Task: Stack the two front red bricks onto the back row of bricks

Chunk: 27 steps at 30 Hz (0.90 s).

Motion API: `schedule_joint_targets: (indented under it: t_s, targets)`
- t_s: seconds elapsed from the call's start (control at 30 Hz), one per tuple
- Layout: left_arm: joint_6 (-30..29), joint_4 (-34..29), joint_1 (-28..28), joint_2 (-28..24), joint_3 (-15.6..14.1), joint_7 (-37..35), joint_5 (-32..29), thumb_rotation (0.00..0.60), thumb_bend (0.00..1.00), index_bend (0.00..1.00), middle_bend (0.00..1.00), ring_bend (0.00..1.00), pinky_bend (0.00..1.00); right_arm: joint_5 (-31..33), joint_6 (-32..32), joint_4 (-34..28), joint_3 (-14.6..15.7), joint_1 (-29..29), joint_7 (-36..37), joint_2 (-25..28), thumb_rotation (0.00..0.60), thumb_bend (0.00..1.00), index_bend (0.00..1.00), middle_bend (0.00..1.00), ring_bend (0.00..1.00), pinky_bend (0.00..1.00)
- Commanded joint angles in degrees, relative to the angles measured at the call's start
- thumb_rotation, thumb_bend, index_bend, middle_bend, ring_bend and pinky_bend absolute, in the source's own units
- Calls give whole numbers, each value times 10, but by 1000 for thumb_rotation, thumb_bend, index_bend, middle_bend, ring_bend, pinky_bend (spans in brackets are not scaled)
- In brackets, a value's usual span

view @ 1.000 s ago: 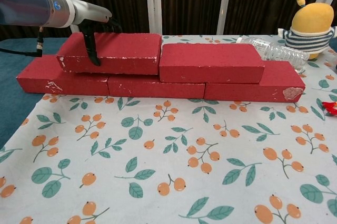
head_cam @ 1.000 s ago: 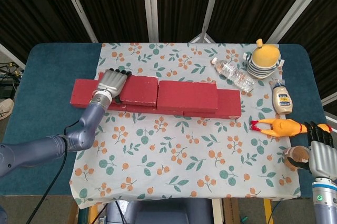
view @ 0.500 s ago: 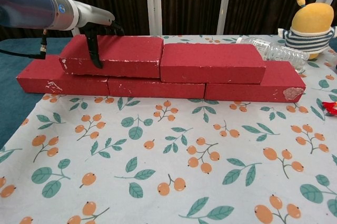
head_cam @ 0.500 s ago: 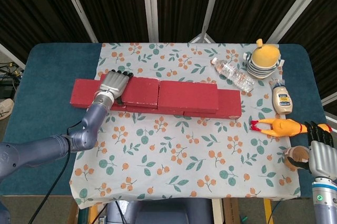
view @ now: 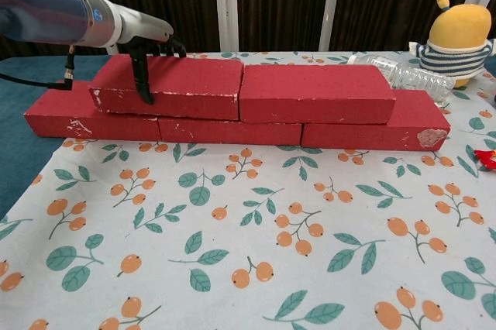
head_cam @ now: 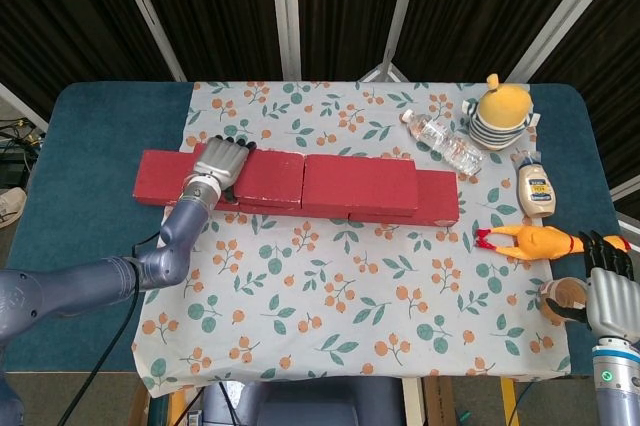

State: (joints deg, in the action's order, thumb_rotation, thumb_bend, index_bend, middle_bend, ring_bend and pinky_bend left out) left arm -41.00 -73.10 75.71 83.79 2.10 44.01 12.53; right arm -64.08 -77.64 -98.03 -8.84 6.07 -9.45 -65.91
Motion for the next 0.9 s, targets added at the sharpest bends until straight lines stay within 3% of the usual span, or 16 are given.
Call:
schedule_joint_targets:
  t_s: [0.03, 0.9]
  targets:
    - [-2, 2, 3, 2, -3, 5, -10, 600, 0, 253, 303, 268, 226, 0, 0, 0, 0, 0, 0, 0, 600, 64, 4, 0, 0, 0]
    - [-2, 7, 11, 6, -4, 12, -27, 600, 0, 253, 303, 268, 227, 6, 0, -1, -1, 3, -10, -3, 600, 63, 4, 0, 0, 0]
